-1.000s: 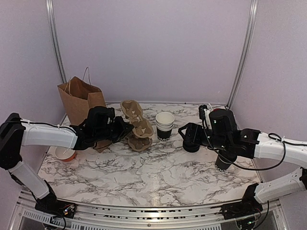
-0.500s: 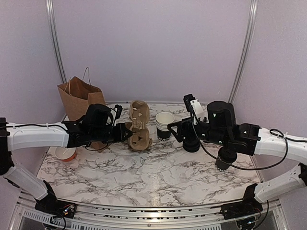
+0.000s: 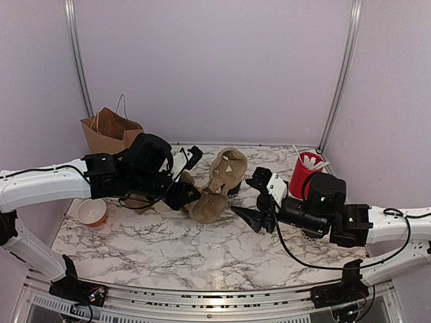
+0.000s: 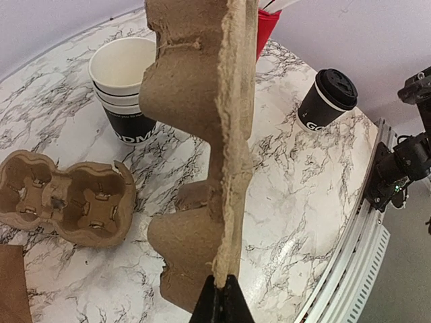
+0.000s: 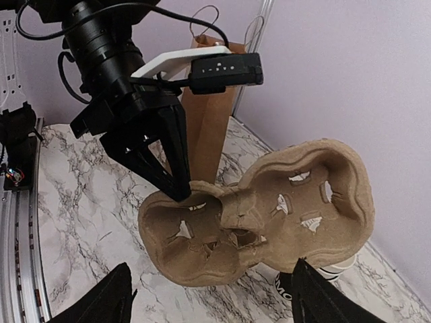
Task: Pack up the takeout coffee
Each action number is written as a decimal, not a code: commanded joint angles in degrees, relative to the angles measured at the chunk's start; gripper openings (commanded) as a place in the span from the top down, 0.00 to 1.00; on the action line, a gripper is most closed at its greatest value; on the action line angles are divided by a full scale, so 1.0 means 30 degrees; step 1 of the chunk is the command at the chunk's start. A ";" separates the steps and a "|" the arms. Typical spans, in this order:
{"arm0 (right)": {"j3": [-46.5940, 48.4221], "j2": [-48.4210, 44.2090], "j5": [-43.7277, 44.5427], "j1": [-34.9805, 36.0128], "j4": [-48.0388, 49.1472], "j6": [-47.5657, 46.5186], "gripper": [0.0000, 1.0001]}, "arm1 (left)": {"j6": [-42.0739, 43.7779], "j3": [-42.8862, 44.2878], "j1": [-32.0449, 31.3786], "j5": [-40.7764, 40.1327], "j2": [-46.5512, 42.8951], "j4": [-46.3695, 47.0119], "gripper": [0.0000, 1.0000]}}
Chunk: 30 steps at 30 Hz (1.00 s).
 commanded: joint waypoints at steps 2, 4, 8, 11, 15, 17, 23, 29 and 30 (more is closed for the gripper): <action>0.0361 0.1460 0.2415 0.1512 0.1285 -0.2690 0.22 | 0.2055 0.1698 -0.1039 -0.0905 -0.0406 -0.2481 1.00; 0.0419 0.1855 0.3350 0.1707 0.1789 -0.2688 0.23 | 0.2216 0.2149 -0.1436 -0.1049 -0.0216 -0.2700 1.00; 0.1145 0.2953 0.5653 0.1851 0.1908 -0.2322 0.26 | 0.2463 0.3033 -0.2206 -0.1281 0.0206 -0.3094 1.00; 0.1232 0.3277 0.6763 0.1982 0.2307 -0.2403 0.27 | 0.2531 0.3454 -0.2517 -0.1409 0.0492 -0.3255 1.00; 0.0978 0.3103 0.7727 0.2148 0.3133 -0.2479 0.27 | 0.2599 0.3874 -0.2799 -0.1489 0.0905 -0.3458 1.00; 0.1039 0.3126 0.8216 0.2321 0.3196 -0.2677 0.28 | 0.2649 0.4097 -0.2902 -0.1517 0.1100 -0.3541 1.00; 0.1052 0.3561 0.8481 0.2454 0.3481 -0.3054 0.28 | 0.2788 0.4679 -0.3152 -0.1251 0.1496 -0.3609 1.00; 0.1545 0.4416 0.8604 0.2493 0.3364 -0.2790 0.32 | 0.2856 0.5098 -0.3374 -0.1170 0.1894 -0.3690 1.00; 0.1629 0.4517 0.8750 0.2491 0.3272 -0.2758 0.33 | 0.2834 0.5135 -0.3398 -0.1171 0.1927 -0.3720 1.00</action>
